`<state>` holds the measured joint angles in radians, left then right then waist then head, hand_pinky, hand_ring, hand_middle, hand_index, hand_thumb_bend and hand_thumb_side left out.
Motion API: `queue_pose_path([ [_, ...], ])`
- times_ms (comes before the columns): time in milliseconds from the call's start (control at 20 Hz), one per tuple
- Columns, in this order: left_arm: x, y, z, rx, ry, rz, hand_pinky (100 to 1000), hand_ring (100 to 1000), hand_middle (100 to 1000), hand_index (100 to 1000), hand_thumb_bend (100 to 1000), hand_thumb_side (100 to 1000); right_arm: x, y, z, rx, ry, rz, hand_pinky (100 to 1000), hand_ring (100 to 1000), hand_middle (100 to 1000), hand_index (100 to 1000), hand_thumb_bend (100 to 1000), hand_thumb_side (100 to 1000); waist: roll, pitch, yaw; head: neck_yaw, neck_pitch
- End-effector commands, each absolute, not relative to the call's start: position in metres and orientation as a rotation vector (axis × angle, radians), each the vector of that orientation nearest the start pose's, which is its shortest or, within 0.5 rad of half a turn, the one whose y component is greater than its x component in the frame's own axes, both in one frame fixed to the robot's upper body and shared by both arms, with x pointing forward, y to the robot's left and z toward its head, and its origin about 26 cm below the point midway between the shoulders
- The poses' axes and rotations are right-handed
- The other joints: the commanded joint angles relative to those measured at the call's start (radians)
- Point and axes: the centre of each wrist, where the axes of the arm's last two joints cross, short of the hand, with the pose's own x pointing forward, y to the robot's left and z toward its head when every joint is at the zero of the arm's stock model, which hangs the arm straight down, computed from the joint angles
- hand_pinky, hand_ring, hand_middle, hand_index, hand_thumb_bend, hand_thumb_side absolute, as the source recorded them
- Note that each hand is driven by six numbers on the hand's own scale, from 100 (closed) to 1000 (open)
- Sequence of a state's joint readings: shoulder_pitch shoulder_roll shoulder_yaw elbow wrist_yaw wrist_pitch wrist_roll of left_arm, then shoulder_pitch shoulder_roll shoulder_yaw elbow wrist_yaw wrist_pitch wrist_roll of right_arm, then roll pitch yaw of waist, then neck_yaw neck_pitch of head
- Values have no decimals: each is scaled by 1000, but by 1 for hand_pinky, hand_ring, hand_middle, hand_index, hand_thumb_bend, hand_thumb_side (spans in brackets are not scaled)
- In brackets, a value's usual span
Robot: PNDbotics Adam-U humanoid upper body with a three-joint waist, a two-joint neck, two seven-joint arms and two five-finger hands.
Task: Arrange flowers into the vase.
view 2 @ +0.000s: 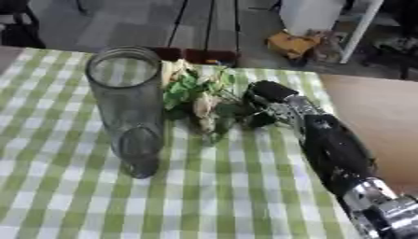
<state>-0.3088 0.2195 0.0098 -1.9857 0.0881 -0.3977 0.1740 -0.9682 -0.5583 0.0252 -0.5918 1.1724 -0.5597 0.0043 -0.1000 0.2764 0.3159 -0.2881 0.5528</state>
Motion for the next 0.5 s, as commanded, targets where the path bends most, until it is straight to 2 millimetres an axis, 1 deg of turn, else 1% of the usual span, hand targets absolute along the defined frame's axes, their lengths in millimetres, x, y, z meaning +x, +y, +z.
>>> queue_pose_path([
  [50,301,244,198,27,3585,26,531,831,934,956,100,871,477,-392,179,-1106,-1499,1556,248,128,100,171,273,542,6,-21,-1,-1,-4],
  [100,301,244,198,27,3585,26,531,831,934,956,100,870,476,-392,179,-1107,-1505,1550,239,101,100,150,227,577,7,-21,0,-1,-5],
  [150,301,244,198,27,3585,26,531,831,934,956,100,870,476,-393,179,-1109,-1521,1538,226,100,100,136,189,584,8,-21,-1,-1,-6],
  [200,301,244,198,26,3585,26,531,831,934,956,100,869,475,-393,179,-1109,-1536,1527,217,100,100,126,169,591,8,-21,-1,-1,-6],
  [400,302,244,198,28,3584,28,531,829,933,956,100,869,475,-395,177,-1091,-1586,1497,157,100,100,100,133,591,10,-21,-1,-1,-8],
  [500,302,244,198,29,3585,29,530,829,932,956,100,869,474,-395,176,-1083,-1599,1486,129,100,100,100,151,602,11,-21,-2,-2,-9],
])
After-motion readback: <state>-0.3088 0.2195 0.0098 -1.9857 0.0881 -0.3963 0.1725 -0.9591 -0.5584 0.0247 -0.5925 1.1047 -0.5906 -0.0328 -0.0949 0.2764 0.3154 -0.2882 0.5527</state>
